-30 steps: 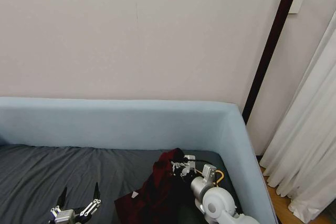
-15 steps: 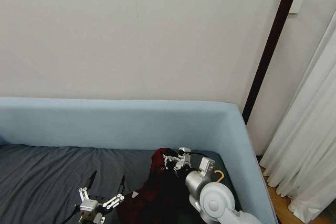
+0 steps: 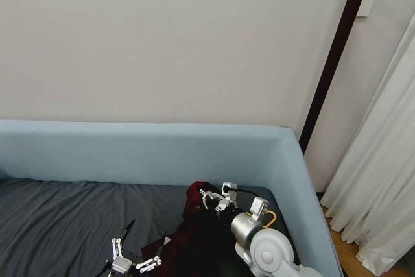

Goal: Pick up the clothes from the sofa and hang them on the clothes hanger.

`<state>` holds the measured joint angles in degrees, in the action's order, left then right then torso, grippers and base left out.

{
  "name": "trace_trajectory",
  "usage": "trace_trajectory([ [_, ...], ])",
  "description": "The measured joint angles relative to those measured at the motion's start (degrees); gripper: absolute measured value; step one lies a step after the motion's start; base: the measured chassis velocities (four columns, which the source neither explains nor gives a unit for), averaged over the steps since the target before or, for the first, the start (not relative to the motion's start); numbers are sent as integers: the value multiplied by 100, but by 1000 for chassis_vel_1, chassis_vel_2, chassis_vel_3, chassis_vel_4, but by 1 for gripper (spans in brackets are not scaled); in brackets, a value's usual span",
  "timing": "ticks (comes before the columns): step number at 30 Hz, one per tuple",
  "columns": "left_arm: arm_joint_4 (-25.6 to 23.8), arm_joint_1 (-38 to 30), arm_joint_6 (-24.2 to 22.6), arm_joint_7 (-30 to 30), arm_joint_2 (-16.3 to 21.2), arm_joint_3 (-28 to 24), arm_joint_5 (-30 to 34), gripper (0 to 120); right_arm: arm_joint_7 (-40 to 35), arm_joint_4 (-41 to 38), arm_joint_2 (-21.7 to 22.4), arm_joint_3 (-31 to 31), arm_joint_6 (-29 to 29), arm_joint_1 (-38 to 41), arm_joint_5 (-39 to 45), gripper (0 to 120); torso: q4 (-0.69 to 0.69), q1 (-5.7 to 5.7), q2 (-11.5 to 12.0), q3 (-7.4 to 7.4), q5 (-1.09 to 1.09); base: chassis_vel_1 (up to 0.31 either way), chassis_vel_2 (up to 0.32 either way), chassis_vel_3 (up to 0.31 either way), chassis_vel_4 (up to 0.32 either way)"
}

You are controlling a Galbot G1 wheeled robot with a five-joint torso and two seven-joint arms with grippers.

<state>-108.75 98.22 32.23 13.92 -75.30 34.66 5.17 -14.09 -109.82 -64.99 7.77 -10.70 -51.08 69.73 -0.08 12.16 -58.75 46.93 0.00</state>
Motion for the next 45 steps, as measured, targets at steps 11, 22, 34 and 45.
trace_trajectory([
  [11, 190, 194, 248, 63, 300, 145, -136, 100, 55, 7, -115, -116, 71, -66, -32, 0, 0, 0, 0, 0, 0, 0, 0, 0, 0],
  [22, 278, 208, 280, 33, 343, 189, -157, 100, 114, -30, -111, -162, 96, -74, -37, 0, -1, 0, 0, 0, 0, 0, 0, 0, 0],
  [34, 227, -56, 279, -438, 498, -126, 93, 100, 191, 4, -163, -78, 193, -51, -48, 0, -1, 0, 0, 0, 0, 0, 0, 0, 0],
  [45, 624, -1475, -162, 136, 1826, -867, 245, 100, 236, 408, -367, 48, 358, 120, -58, 0, -2, 0, 0, 0, 1, 0, 0, 0, 0],
])
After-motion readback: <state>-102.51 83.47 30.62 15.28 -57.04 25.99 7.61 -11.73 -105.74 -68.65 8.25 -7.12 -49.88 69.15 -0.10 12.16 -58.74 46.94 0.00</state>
